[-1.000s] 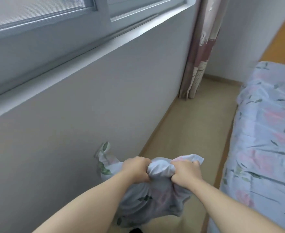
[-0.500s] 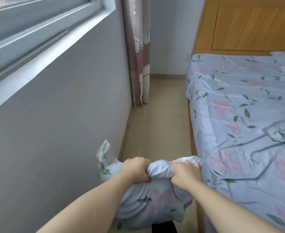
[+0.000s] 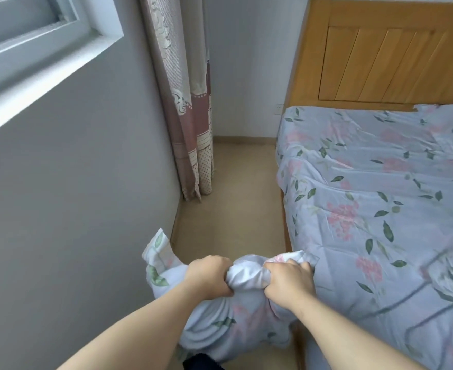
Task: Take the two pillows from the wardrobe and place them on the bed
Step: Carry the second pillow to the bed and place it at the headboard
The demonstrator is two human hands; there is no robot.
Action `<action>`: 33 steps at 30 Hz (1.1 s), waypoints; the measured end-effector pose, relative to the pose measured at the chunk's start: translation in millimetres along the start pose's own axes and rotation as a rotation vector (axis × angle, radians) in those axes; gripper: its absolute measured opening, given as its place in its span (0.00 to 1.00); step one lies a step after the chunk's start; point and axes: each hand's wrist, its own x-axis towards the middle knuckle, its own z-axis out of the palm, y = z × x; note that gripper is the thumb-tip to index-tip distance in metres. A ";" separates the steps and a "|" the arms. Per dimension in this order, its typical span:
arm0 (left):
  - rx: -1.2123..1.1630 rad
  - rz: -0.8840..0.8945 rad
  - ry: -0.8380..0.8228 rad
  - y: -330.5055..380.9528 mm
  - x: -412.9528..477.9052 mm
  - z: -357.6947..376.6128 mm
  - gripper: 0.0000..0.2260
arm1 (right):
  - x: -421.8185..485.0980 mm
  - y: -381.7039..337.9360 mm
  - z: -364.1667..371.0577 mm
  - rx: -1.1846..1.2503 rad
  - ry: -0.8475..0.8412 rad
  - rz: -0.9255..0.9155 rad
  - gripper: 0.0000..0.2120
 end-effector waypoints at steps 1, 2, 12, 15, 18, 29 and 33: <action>-0.002 0.007 -0.002 -4.0 20.0 -8.8 0.14 | 19.4 1.6 -6.4 0.003 -0.004 0.014 0.19; 0.007 0.021 -0.002 -8.2 41.2 -19.3 0.14 | 39.6 2.9 -13.4 0.000 -0.003 0.031 0.19; 0.064 0.120 -0.020 -44.7 226.2 -135.3 0.14 | 220.7 6.8 -90.8 0.052 0.019 0.174 0.19; 0.100 0.135 -0.020 -48.8 274.7 -165.8 0.14 | 268.5 12.0 -108.5 0.080 0.037 0.198 0.19; 0.121 0.149 0.000 -47.2 321.5 -189.4 0.13 | 313.4 27.4 -122.7 0.107 0.049 0.214 0.19; 0.077 0.071 0.040 -8.0 527.5 -290.8 0.14 | 522.0 124.9 -202.3 0.185 0.123 0.142 0.14; 0.050 0.046 0.069 5.9 584.0 -326.6 0.14 | 577.2 151.9 -244.8 0.127 0.150 0.107 0.14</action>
